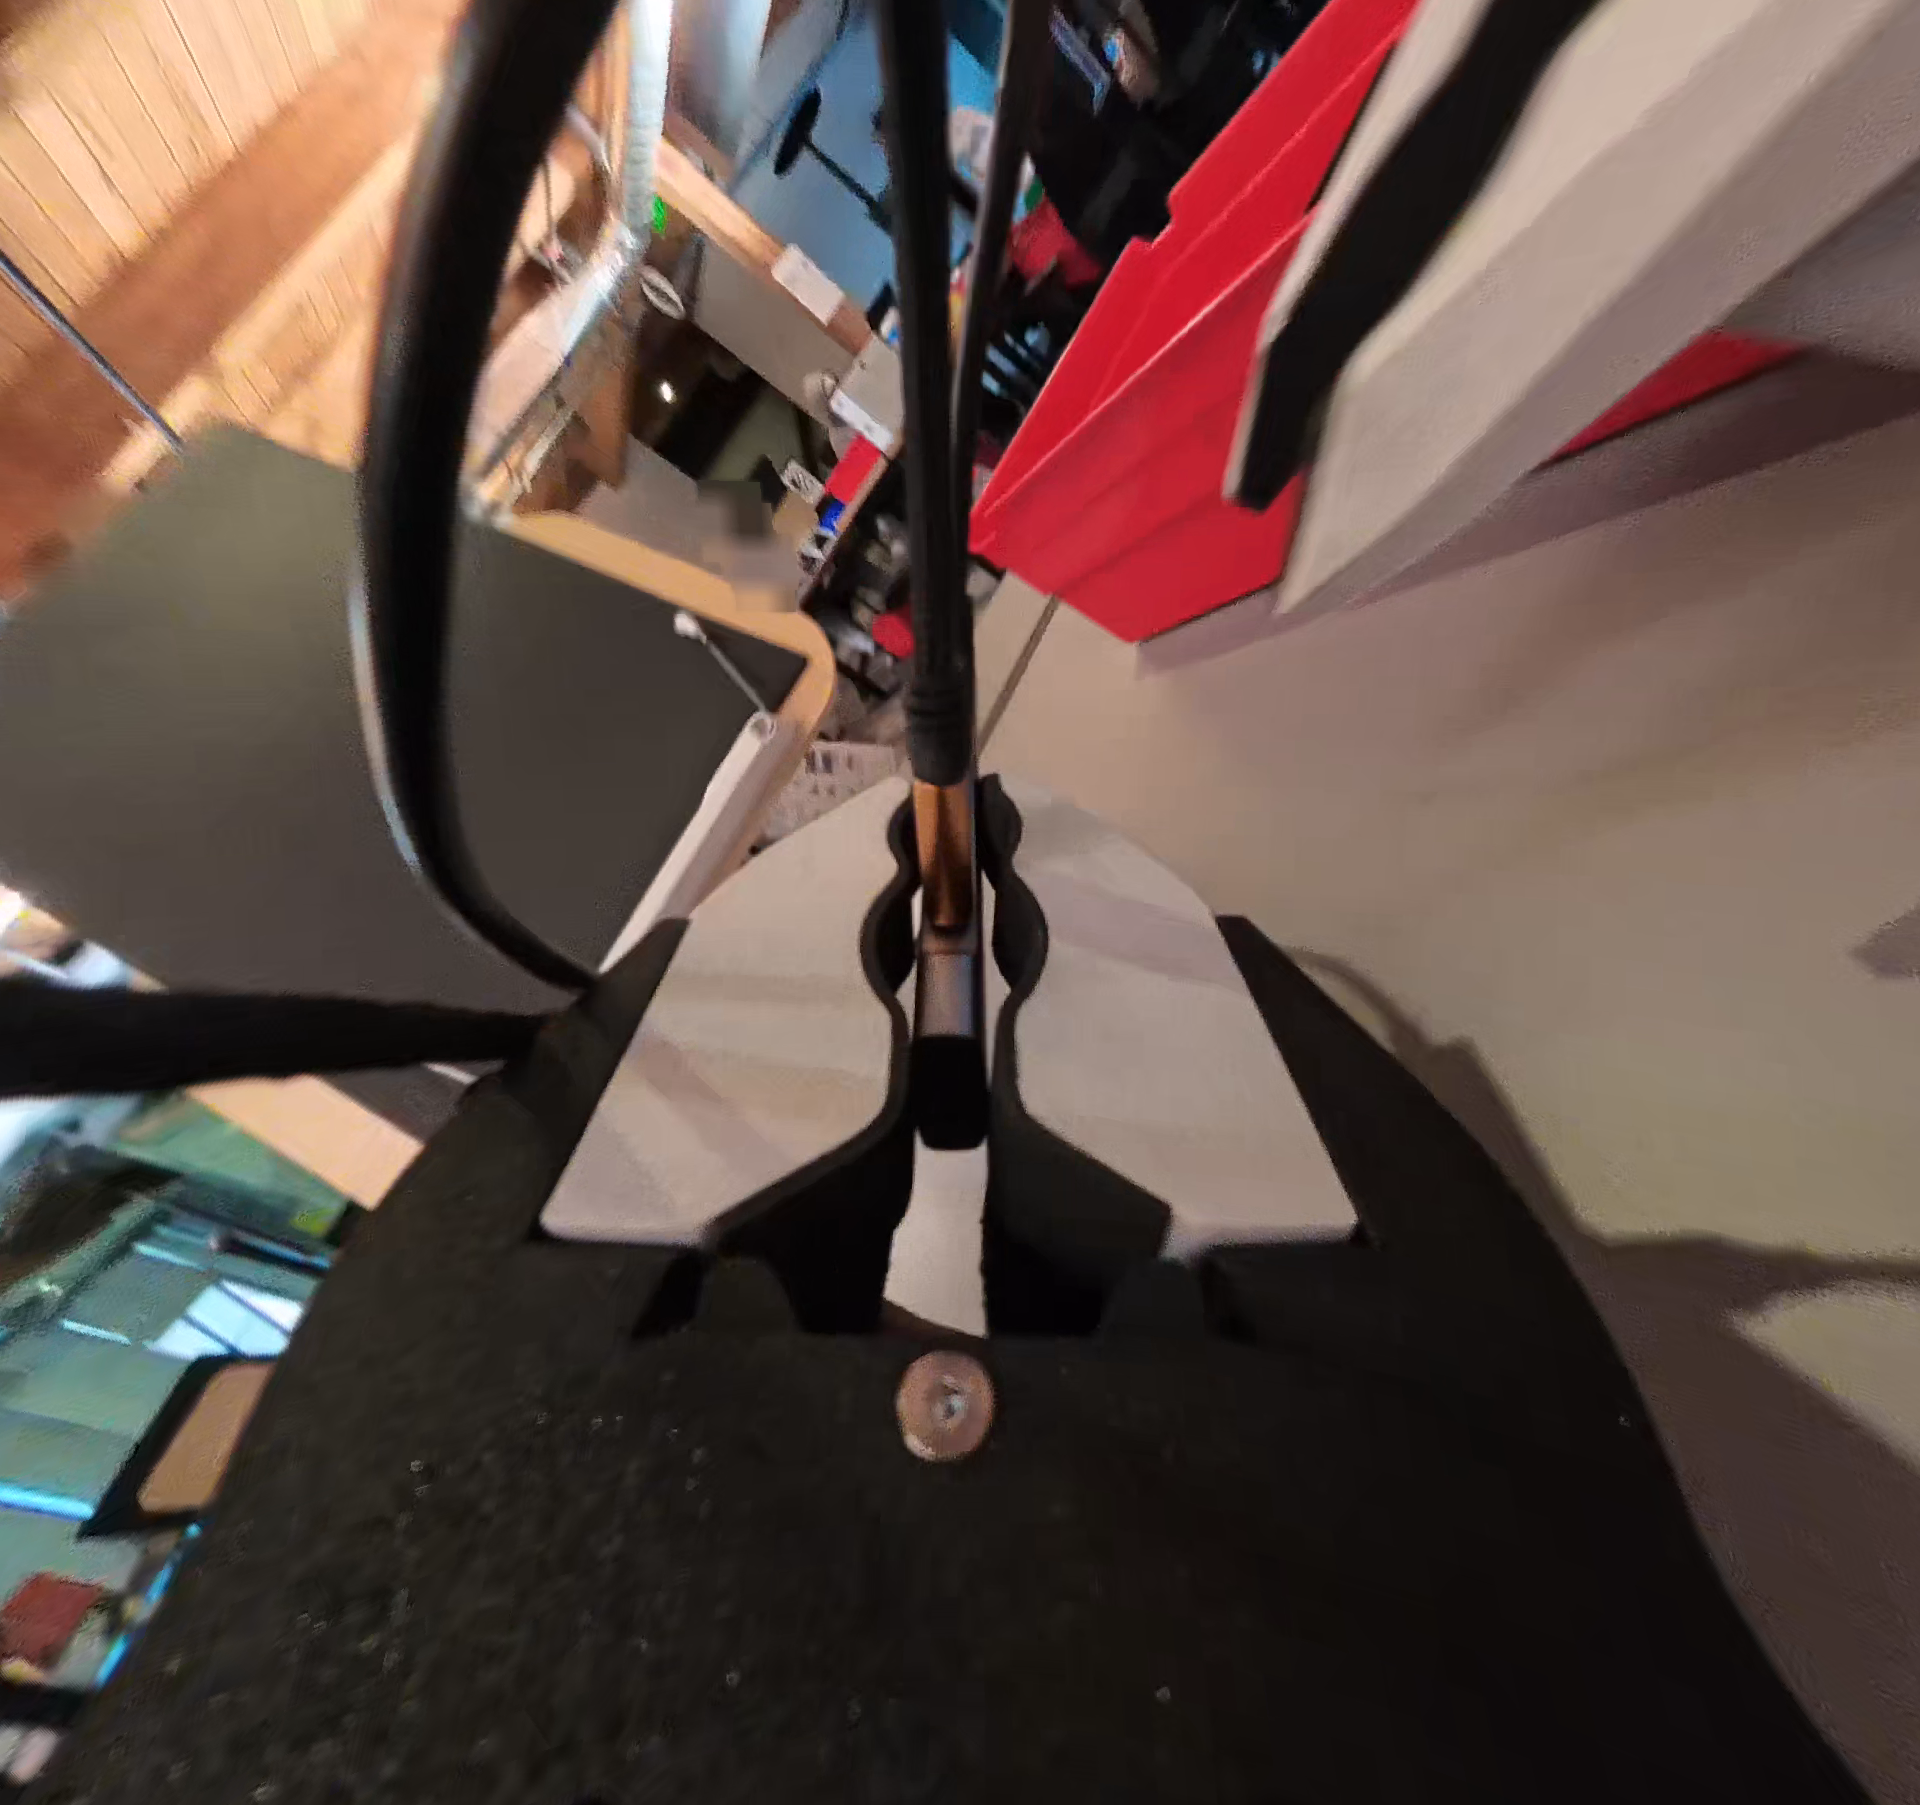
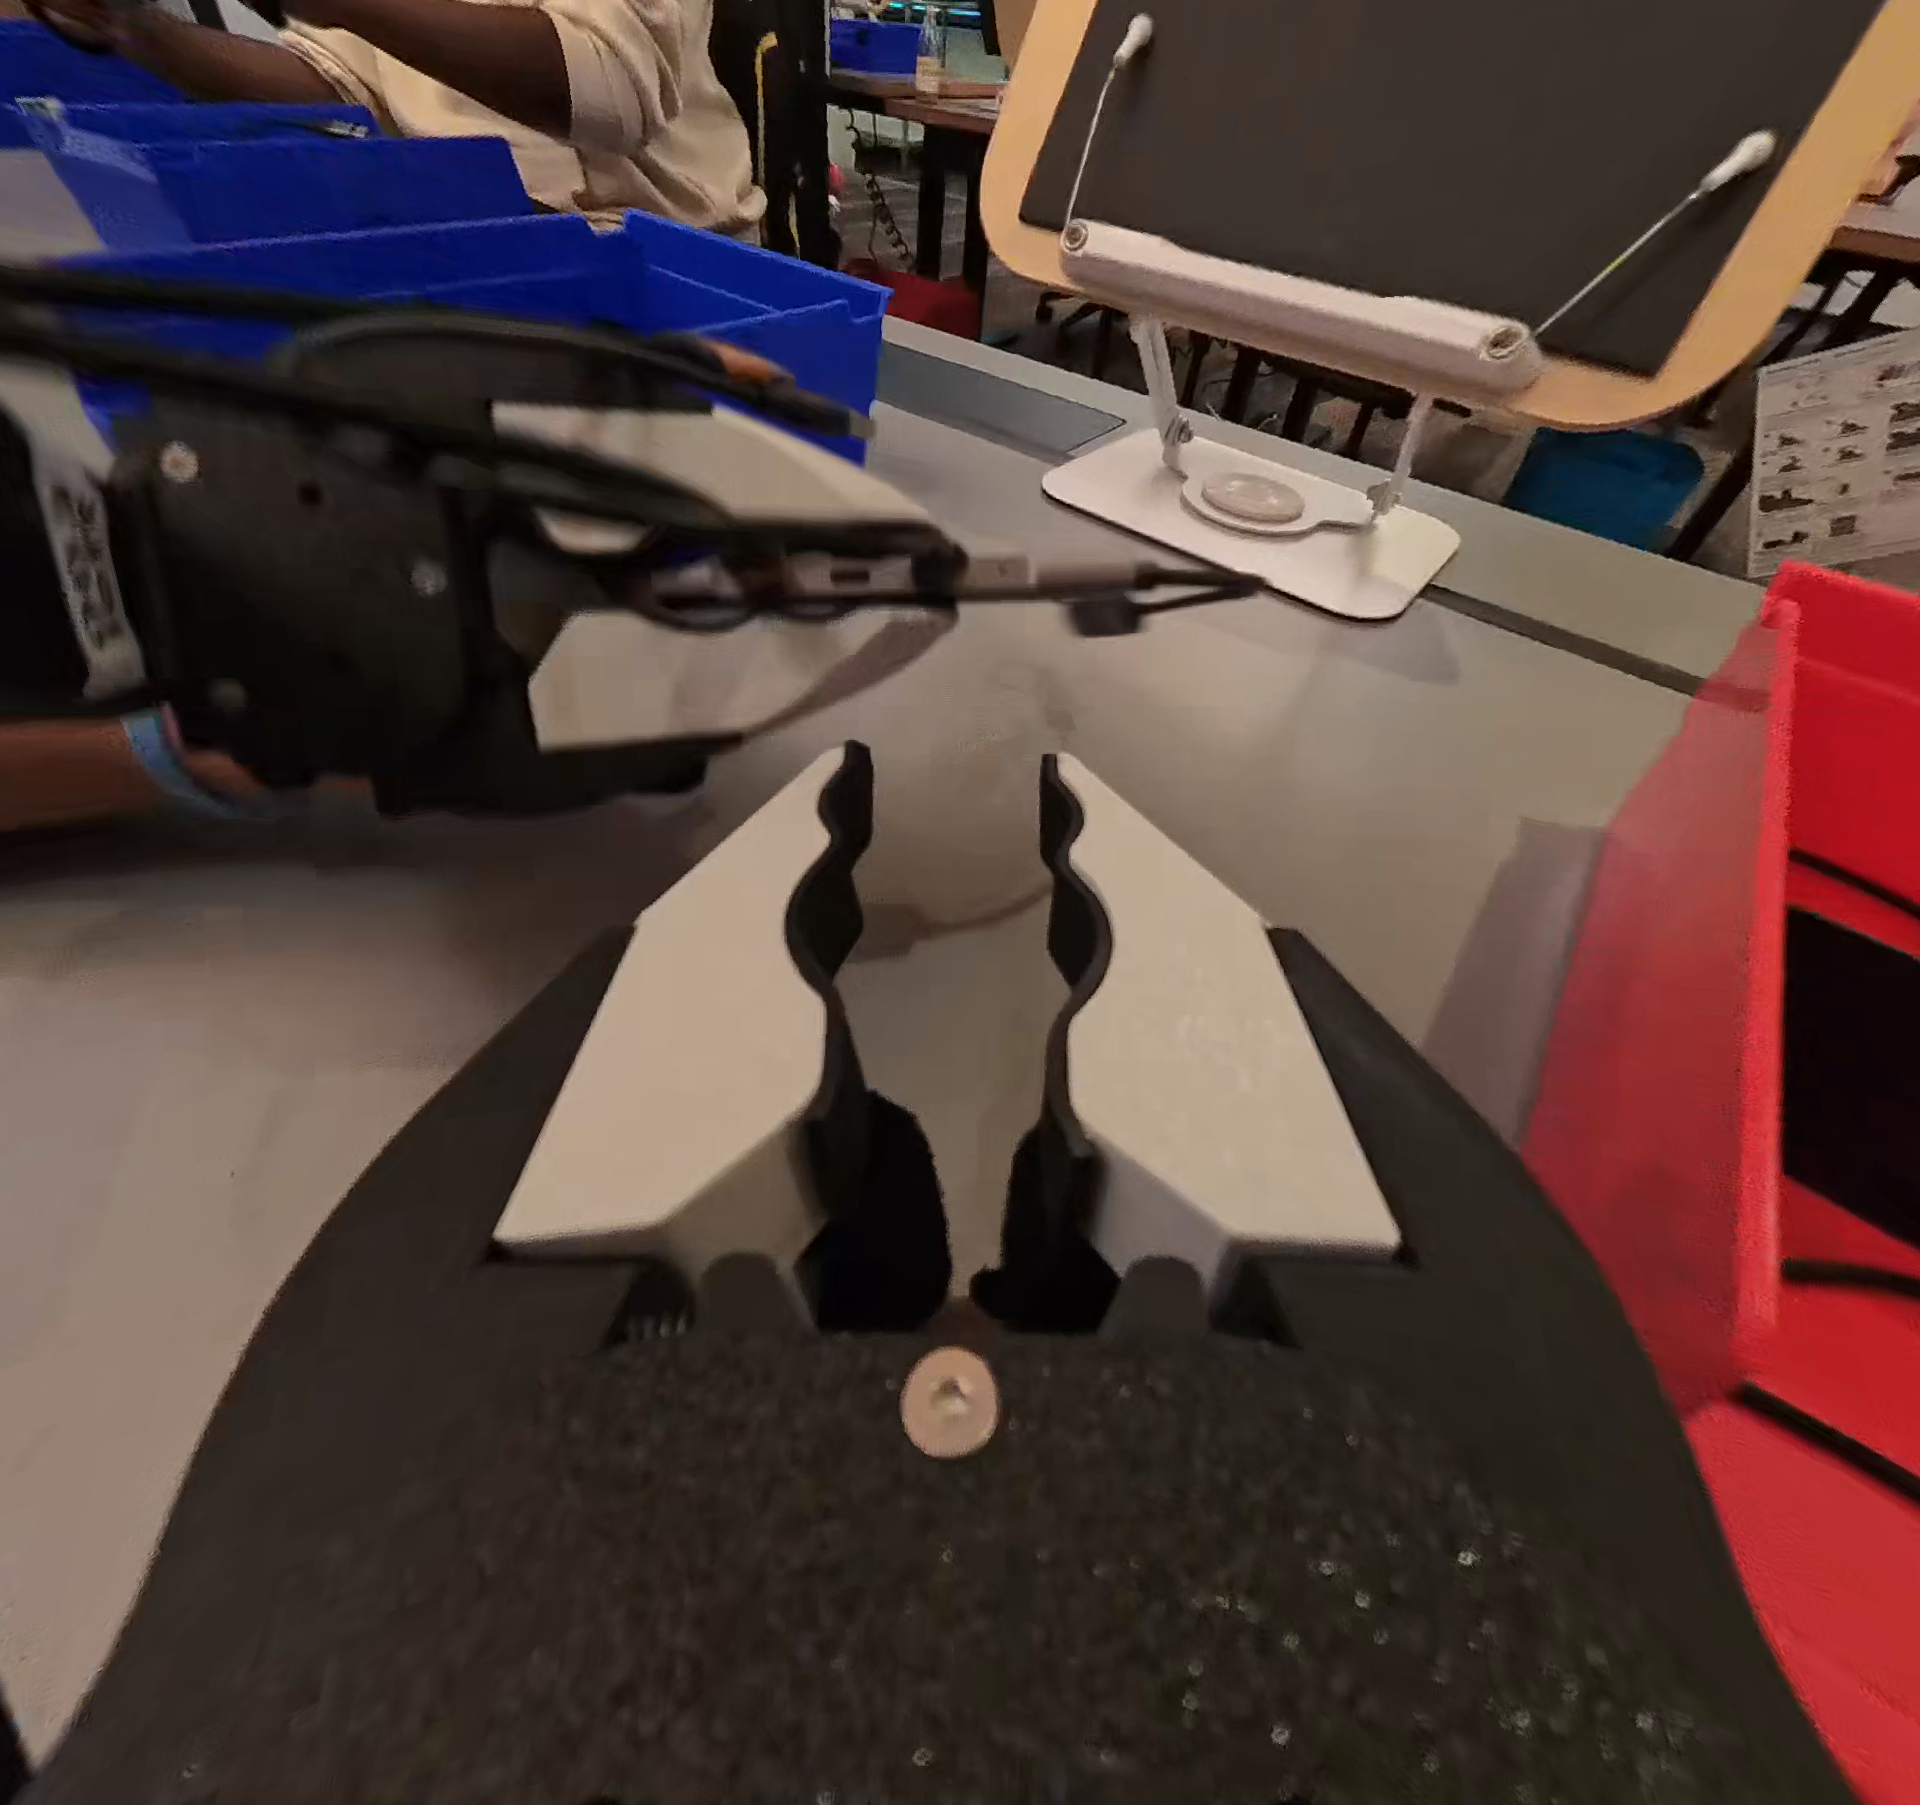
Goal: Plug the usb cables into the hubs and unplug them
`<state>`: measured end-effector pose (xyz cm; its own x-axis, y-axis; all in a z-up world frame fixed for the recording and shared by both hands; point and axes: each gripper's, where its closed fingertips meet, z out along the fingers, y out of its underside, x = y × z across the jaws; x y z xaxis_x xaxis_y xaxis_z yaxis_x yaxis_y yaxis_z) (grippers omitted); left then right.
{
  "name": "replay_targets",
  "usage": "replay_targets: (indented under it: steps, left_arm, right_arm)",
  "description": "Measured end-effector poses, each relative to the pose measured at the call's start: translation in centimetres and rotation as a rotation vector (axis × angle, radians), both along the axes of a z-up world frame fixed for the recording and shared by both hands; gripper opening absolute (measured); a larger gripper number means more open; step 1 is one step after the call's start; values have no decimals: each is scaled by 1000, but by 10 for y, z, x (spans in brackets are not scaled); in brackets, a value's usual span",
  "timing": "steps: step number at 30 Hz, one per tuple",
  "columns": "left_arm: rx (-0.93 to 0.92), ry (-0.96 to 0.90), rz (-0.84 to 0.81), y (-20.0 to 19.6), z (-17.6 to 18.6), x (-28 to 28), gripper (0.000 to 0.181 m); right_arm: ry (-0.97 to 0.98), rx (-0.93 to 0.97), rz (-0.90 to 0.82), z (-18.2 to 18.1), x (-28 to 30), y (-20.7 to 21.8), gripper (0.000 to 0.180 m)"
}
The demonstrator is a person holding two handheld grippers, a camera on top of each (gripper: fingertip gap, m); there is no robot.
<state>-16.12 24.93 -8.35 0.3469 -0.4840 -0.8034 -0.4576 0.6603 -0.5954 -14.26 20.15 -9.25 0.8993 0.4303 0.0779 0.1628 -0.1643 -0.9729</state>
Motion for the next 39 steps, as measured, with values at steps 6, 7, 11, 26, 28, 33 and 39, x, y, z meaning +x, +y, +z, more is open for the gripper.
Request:
replay_targets:
  steps: [6, 7, 11, 26, 28, 33, 39]
  left_arm:
    - [48, 46, -58, -28, -21, 10, 9]
    - [43, 62, -52, -29, -26, 9, 10]
    - [11, 59, -35, -26, -26, 7, 10]
    - [78, 115, -2, -21, -31, 2, 10]
    - [68, 109, 4, -22, -31, 3, 10]
    - [-136, 155, 254, 48, -54, -35, 10]
    - [-113, 195, 169, 26, -61, -14, 10]
  right_arm:
    - [30, 3, 57, -2, -14, 12, 17]
    - [20, 0, 60, -5, -15, 13, 17]
    - [-6, -21, 64, -10, -19, 13, 11]
    - [-26, -56, 32, -15, -20, 12, 9]
    - [-24, -51, 16, -15, -19, 12, 9]
    - [-29, 128, -104, 32, 18, -3, 9]
    - [116, 80, -18, 64, 45, -15, 9]
